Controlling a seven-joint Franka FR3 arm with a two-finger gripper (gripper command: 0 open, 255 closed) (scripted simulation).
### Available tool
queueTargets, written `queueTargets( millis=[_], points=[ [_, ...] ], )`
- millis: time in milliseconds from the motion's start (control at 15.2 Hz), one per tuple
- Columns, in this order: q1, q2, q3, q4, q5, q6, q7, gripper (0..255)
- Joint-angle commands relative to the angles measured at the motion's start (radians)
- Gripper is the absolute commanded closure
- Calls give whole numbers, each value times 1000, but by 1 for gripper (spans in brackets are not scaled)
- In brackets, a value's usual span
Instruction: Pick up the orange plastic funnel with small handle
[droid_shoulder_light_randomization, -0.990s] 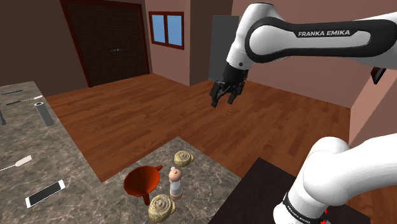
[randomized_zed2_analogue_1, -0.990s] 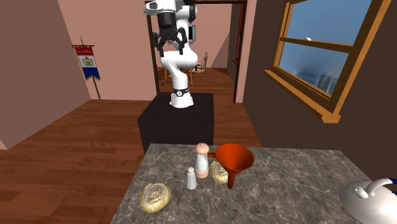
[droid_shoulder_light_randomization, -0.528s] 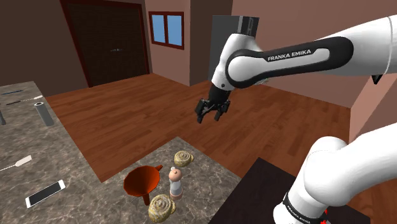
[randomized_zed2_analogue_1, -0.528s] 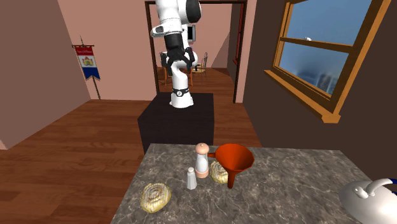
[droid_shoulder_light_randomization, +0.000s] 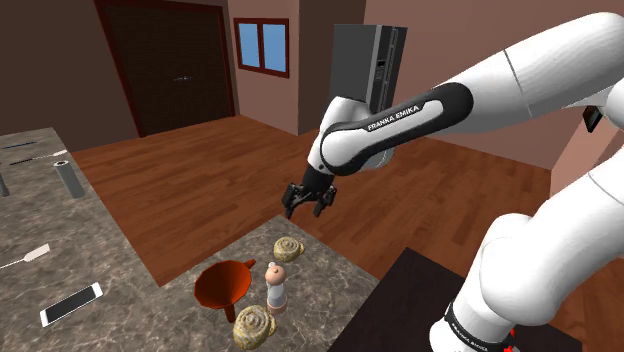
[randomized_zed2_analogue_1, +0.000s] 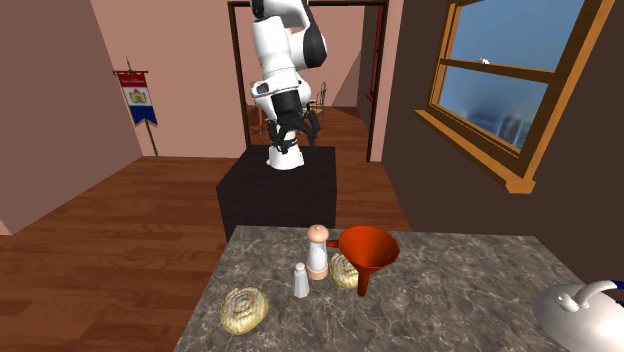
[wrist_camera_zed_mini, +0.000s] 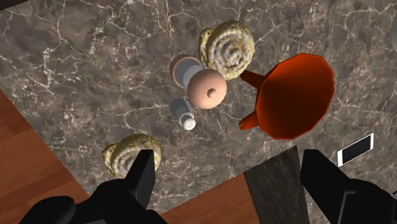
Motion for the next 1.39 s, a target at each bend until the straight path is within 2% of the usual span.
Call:
queueTargets(
  millis=[0,330,660,1056,1320],
  points=[
    [19,68,9,8,43,66,4,0],
    [68,265,26,63,173,217,-25,0],
    [99,468,58,163,328,332,-87,0],
    [97,713,125,330,484,432,-157,0],
    [82,791,156,373,532,472,-205,0]
  ],
)
